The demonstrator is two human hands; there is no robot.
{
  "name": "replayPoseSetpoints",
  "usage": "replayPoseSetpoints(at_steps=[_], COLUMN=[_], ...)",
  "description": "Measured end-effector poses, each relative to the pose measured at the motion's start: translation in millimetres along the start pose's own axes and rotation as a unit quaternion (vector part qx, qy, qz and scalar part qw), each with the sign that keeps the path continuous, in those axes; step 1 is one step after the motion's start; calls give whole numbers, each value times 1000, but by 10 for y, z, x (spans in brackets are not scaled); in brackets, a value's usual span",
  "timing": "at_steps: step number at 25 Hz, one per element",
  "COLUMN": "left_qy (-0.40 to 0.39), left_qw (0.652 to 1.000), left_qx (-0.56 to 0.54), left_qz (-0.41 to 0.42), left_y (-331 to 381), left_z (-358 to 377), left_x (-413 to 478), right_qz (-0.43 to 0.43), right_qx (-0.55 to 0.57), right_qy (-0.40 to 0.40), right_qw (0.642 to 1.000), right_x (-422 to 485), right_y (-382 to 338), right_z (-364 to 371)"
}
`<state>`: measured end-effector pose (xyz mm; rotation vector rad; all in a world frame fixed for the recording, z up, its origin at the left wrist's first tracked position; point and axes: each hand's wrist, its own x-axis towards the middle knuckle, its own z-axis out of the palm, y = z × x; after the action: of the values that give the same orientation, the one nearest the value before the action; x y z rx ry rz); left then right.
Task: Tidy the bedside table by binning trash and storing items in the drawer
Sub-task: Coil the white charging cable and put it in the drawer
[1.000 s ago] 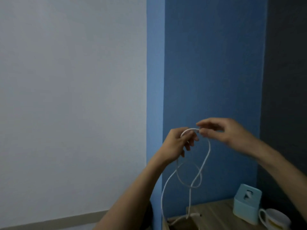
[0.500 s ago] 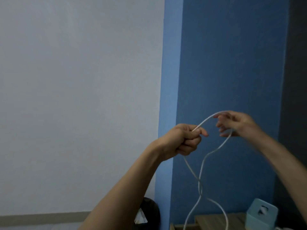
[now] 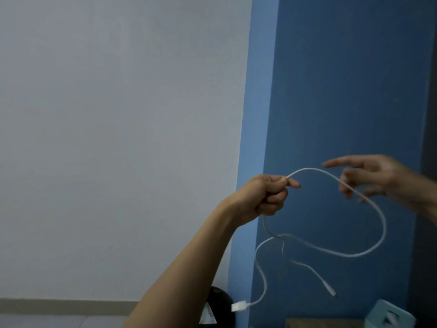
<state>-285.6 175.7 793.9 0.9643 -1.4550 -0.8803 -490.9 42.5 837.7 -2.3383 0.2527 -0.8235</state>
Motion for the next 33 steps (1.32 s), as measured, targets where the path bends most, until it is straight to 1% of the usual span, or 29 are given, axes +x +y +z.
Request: replayPoseSetpoints(at_steps=[2,3,4,6,7,8,9,10,11,12,13,14,15,16,17,18,21,22,24,25,26,28,30,31,32,33], left_qy=[18,18,10,-24,-32,-30,-24,-21,-25,-30,-31,-31,-38,-55,-85,-120,-220,-247,-277,-271,-251,-205,-183,-184,-188,-196], left_qw=[1000,1000,1000,998,997,996,996,996,995,994,994,994,995,995,994,992,975,966,955,955,960,971,975,976,977,976], left_qx=[10,17,26,49,58,66,74,84,95,105,108,102,90,75,58,38,-36,-67,-109,-119,-122,-119,-120,-112,-99,-89], left_qz=[1,-1,-6,-26,-39,-47,-46,-37,-26,-17,-12,-12,-15,-19,-22,-23,-17,-15,-3,4,9,18,22,20,18,14], left_y=[60,103,129,144,142,141,141,143,145,150,151,146,132,117,102,88,69,57,35,35,52,122,219,257,288,296], left_z=[106,101,77,12,6,36,88,157,240,311,348,353,334,303,275,261,317,340,367,371,370,371,391,403,415,420], left_x=[102,111,89,2,-40,-55,-44,-4,44,85,112,117,106,84,58,36,-14,-24,-40,-37,-23,32,85,100,104,101], right_qz=[25,18,6,1,11,13,2,-18,-34,-50,-67,-83,-89,-89,-86,-87,-76,-75,-74,-73,-72,-76,-79,-79,-84,-96], right_qx=[2,-2,-21,-101,-164,-210,-225,-217,-174,-139,-130,-134,-149,-155,-135,-108,22,47,66,80,104,136,148,146,138,128], right_qy=[-32,-29,7,121,136,131,99,49,10,-12,-13,9,51,94,135,154,142,148,200,218,195,107,15,-17,-28,-14], right_qw=[999,999,1000,987,977,969,969,975,984,989,989,987,984,979,978,978,987,985,975,970,973,982,986,986,986,987], right_x=[27,31,21,-2,-18,-35,-50,-37,-45,-33,-13,21,35,32,21,5,-63,-64,-17,21,30,23,19,34,44,72], right_y=[-139,-176,-170,-87,-68,-63,-97,-133,-206,-238,-261,-257,-256,-241,-223,-198,-170,-145,-43,0,20,-35,-116,-152,-207,-238], right_z=[112,108,62,-129,-194,-192,-114,-14,119,214,248,209,142,53,-44,-125,-194,-203,-245,-255,-248,-168,-71,-21,37,74])
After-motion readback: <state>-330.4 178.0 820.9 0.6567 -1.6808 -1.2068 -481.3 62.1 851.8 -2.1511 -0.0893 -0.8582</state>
